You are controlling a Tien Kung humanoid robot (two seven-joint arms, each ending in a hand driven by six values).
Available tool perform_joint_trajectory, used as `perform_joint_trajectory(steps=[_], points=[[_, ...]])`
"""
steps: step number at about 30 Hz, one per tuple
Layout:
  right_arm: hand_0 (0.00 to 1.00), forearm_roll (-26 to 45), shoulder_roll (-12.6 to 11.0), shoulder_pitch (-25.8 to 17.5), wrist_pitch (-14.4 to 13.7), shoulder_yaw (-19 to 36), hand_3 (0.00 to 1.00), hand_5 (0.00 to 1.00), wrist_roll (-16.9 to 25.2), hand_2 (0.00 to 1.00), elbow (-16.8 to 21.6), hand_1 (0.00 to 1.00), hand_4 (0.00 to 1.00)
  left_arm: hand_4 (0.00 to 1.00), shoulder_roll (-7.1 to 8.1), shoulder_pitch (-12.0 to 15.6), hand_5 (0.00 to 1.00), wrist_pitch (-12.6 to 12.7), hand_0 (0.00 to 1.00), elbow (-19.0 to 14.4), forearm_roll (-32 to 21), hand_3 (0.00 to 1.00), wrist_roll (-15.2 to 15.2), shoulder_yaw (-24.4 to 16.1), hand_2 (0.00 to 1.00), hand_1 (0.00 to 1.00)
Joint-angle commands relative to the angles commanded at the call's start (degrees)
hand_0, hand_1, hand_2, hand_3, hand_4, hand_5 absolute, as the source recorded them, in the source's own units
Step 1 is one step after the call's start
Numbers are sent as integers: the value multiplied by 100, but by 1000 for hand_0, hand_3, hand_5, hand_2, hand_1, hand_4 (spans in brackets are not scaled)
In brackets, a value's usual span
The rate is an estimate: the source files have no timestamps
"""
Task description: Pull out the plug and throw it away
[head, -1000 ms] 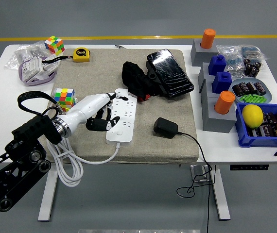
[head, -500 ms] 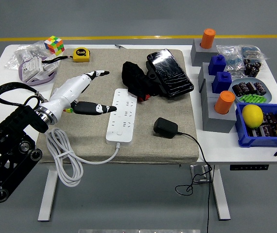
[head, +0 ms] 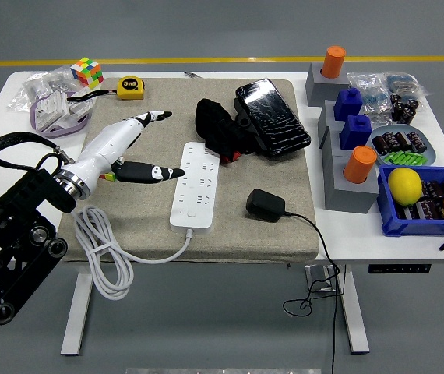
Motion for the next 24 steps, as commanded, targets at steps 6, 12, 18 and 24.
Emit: perform_joint_trajectory(steps=[6, 12, 18, 24], points=[[573, -7, -1, -1, -7, 29, 595, 473, -13, 675, -4, 661, 998, 998, 13, -21, 510, -11, 880, -9, -1, 942, -2, -5, 912, 910], [572, -5, 2, -11, 3, 34, 595, 474, -18, 675, 0, 661, 998, 998, 25, -55, 509, -28, 882, 2, 2, 942, -1, -37, 912, 910], [573, -6, 20, -46, 0, 88, 594, 473, -13, 675, 10, 661, 998, 998, 13, -41, 510, -64, 882, -1, 13, 942, 19, -65, 911, 909], [573, -23, 41, -67, -8, 158, 594, 473, -19, 675, 15, 661, 998, 998, -16, -5, 508, -84, 882, 8, 30, 940, 38, -99, 909, 908]])
